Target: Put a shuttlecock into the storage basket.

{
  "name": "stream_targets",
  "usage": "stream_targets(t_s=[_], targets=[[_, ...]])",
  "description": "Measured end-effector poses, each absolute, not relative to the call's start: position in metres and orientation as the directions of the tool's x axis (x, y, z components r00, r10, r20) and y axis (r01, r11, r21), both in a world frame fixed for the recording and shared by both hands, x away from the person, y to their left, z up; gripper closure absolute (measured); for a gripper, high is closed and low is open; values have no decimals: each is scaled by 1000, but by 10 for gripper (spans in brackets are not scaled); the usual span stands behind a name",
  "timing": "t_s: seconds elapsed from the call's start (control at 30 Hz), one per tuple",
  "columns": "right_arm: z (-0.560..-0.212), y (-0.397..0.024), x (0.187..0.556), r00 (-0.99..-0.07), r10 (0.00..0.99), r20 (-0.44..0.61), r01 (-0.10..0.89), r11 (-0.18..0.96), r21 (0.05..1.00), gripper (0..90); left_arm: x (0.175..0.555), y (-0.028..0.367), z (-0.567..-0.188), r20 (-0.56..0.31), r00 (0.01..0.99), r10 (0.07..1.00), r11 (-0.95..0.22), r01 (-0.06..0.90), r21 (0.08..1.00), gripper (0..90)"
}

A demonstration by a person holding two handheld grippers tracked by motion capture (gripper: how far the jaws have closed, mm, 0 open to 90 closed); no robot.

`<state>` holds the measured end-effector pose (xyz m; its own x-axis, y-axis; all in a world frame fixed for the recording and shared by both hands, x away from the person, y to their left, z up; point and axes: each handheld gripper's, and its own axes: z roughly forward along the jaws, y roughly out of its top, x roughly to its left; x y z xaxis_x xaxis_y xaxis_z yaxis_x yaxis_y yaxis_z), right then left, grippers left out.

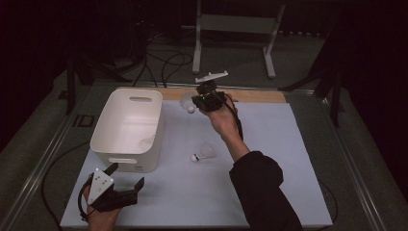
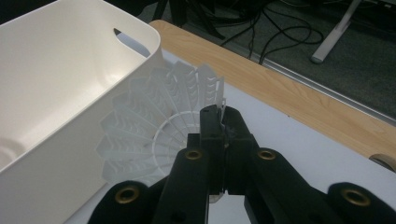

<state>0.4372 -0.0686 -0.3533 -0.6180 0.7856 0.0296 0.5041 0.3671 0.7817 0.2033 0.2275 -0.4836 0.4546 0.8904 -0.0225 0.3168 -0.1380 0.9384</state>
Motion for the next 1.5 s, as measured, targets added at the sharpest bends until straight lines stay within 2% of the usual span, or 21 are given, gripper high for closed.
stream_targets(t_s=[1.5], targets=[[-318,-54,439,-636,771,41,457,333,825,890,203,228,-483,-23,453,891,-137,317,938,3]])
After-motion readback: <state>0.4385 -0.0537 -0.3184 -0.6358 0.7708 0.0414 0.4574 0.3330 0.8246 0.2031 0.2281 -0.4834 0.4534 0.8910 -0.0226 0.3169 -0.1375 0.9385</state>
